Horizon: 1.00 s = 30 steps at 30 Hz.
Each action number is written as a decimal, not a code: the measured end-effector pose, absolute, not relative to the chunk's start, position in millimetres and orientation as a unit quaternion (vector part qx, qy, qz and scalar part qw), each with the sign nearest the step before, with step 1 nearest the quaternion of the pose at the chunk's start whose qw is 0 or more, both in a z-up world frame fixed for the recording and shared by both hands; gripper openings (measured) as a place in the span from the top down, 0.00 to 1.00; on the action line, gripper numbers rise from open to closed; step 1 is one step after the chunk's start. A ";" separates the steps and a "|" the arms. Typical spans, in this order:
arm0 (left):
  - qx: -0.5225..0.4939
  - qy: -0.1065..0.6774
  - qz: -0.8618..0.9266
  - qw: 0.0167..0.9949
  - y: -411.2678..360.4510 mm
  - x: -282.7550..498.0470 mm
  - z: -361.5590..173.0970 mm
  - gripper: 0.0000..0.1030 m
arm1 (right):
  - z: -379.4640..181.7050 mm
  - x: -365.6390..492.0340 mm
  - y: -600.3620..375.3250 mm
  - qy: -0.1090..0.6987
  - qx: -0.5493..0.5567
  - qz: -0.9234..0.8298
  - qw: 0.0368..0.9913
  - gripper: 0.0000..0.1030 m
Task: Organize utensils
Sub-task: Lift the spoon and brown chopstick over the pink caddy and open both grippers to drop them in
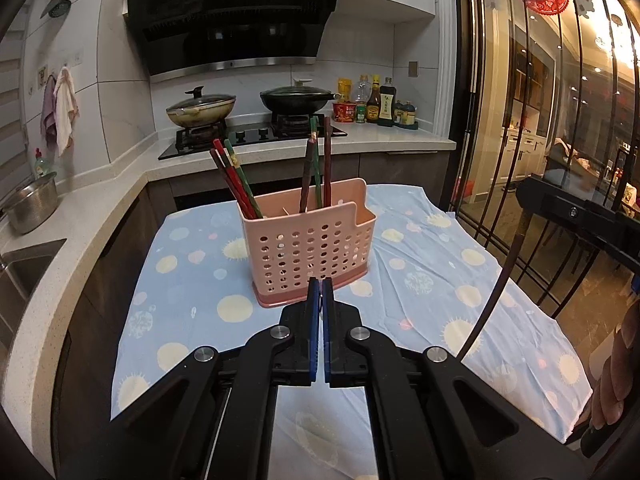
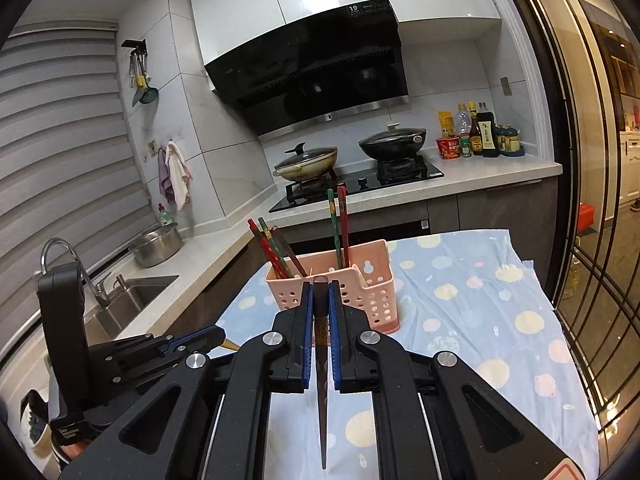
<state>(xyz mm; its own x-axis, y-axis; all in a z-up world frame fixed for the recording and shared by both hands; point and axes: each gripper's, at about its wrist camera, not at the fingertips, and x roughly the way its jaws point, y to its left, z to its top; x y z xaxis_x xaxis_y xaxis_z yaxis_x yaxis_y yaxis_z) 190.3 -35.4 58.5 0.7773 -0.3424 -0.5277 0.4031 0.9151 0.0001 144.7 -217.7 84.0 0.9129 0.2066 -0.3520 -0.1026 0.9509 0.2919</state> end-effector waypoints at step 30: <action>0.053 0.224 -0.159 0.960 -23.8 293.5 125.5 0.99 | 188.6 259.5 -212.4 0.095 0.111 0.057 0.988 0.93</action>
